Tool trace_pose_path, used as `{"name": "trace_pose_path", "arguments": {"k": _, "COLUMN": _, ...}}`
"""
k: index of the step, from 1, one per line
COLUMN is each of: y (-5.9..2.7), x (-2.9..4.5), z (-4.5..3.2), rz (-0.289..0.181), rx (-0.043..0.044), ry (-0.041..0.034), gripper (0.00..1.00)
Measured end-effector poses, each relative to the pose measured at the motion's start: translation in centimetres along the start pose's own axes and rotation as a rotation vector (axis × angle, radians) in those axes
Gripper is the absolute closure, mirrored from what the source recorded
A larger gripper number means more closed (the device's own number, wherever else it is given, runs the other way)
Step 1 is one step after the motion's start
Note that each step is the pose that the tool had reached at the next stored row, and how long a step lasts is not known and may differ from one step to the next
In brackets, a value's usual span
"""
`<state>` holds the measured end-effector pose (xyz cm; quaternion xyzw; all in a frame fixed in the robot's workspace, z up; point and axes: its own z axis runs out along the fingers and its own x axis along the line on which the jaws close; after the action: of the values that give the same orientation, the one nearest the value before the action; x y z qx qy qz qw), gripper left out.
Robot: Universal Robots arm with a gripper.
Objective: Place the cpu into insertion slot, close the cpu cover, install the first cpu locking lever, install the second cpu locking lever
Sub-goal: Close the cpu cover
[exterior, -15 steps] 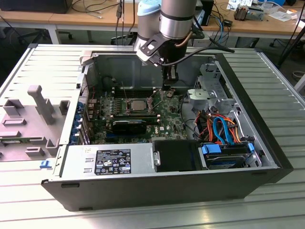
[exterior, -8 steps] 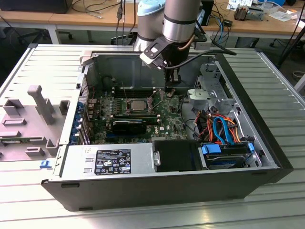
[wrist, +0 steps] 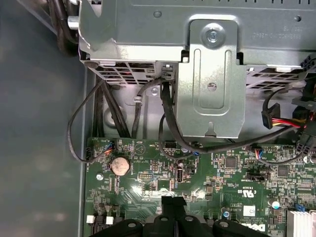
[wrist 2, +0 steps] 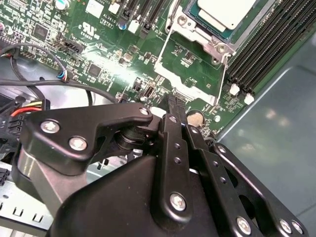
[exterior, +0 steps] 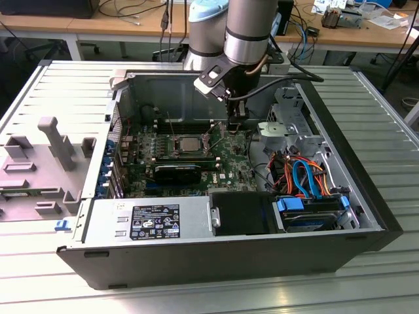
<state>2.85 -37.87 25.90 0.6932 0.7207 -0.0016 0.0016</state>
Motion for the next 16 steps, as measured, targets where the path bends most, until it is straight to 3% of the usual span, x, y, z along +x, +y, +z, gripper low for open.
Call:
{"name": "trace_pose_path", "arguments": {"k": 7, "y": -0.97, "x": 0.04, "z": 0.1, "rz": 0.0, "rx": 0.0, "ry": 0.0003, "gripper": 0.89}}
{"name": "trace_pose_path", "arguments": {"k": 14, "y": -2.85, "x": 0.11, "z": 0.15, "rz": 0.0, "rx": -0.0001, "ry": 0.0004, "gripper": 0.89}}
{"name": "trace_pose_path", "arguments": {"k": 16, "y": -3.04, "x": 0.13, "z": 0.16, "rz": 0.0, "rx": -0.0001, "ry": 0.0015, "gripper": 0.89}}
